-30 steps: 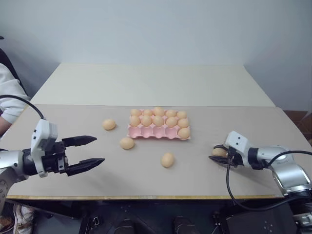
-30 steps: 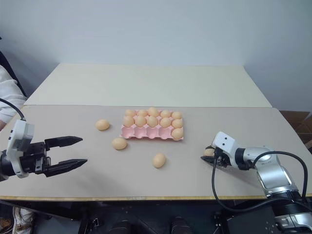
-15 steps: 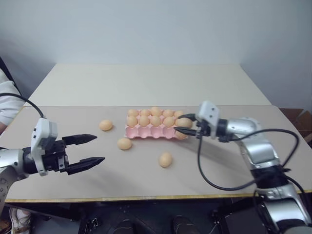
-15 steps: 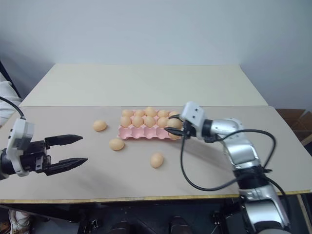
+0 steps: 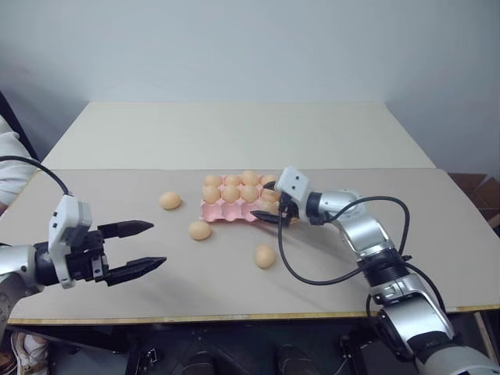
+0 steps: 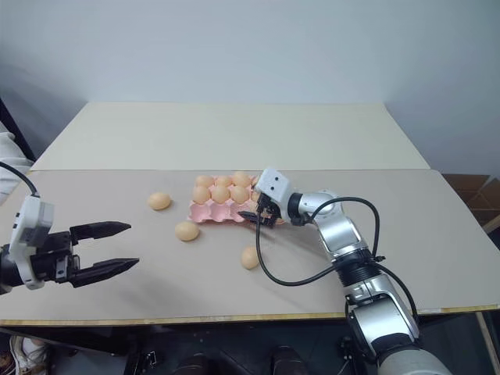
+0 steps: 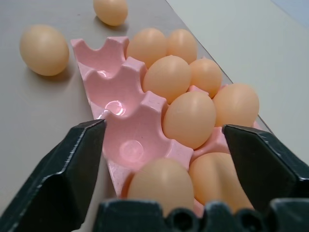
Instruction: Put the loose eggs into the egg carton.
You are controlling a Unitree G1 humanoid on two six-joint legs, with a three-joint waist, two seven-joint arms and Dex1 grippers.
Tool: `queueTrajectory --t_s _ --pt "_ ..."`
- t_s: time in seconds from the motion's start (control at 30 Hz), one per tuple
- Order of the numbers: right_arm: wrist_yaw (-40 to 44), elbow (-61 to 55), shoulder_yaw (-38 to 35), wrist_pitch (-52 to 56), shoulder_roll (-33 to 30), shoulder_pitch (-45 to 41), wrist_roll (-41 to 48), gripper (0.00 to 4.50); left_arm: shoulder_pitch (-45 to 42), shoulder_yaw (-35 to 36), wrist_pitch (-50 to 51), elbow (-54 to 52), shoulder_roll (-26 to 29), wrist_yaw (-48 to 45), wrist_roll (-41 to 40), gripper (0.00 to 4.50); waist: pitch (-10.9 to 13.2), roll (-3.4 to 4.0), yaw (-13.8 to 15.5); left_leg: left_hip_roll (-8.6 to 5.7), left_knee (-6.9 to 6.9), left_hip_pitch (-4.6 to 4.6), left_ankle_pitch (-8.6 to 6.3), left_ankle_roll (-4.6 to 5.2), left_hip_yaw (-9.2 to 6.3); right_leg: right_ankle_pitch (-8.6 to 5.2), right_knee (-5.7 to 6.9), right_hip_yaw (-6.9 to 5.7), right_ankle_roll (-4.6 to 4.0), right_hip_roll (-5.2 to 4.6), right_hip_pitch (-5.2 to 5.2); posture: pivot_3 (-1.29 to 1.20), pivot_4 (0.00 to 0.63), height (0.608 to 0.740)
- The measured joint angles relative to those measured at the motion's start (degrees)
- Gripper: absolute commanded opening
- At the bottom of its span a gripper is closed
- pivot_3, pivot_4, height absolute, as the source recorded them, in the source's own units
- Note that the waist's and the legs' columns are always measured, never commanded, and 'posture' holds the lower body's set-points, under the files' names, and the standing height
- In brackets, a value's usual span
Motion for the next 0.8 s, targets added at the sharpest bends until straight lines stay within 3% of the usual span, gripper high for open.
queueTrajectory --t_s 0.17,0.37,0.53,0.8 --pt "3.27 -10.02 -4.44 1.61 -3.6 4.81 5.86 4.48 1.91 1.89 0.0 -0.09 -0.16 0.33 0.02 4.5 0.01 0.01 0.37 0.0 -0.02 -0.02 -0.01 0.01 -0.03 0.0 -0.13 -0.04 0.0 -0.02 0.05 0.0 0.15 0.74" --pt "12.55 -23.8 -14.92 5.33 -18.58 20.23 16.17 4.48 3.03 6.5 -0.42 2.24 -1.66 -0.41 -0.64 4.5 0.01 0.01 1.53 0.0 -0.04 -0.05 -0.02 0.02 -0.02 -0.01 -0.21 -0.08 0.0 -0.03 0.05 0.0 0.15 0.74" --pt "20.54 -28.34 -26.99 6.9 -30.58 33.87 22.68 4.48 7.13 8.21 -3.23 6.57 -1.72 -4.31 1.3 4.5 0.02 0.03 1.34 0.0 -0.08 0.2 -0.02 0.02 0.03 -0.03 -0.19 0.0 -0.03 -0.01 0.22 0.0 0.15 0.74" --pt "22.8 -30.92 -31.84 7.08 -33.52 40.18 25.05 4.48 5.25 5.43 -5.49 10.52 -1.74 -5.49 3.48 4.5 0.01 0.01 0.55 -0.01 -0.05 0.19 0.0 0.04 0.03 -0.05 -0.2 0.04 0.01 0.0 0.25 0.0 0.15 0.74"
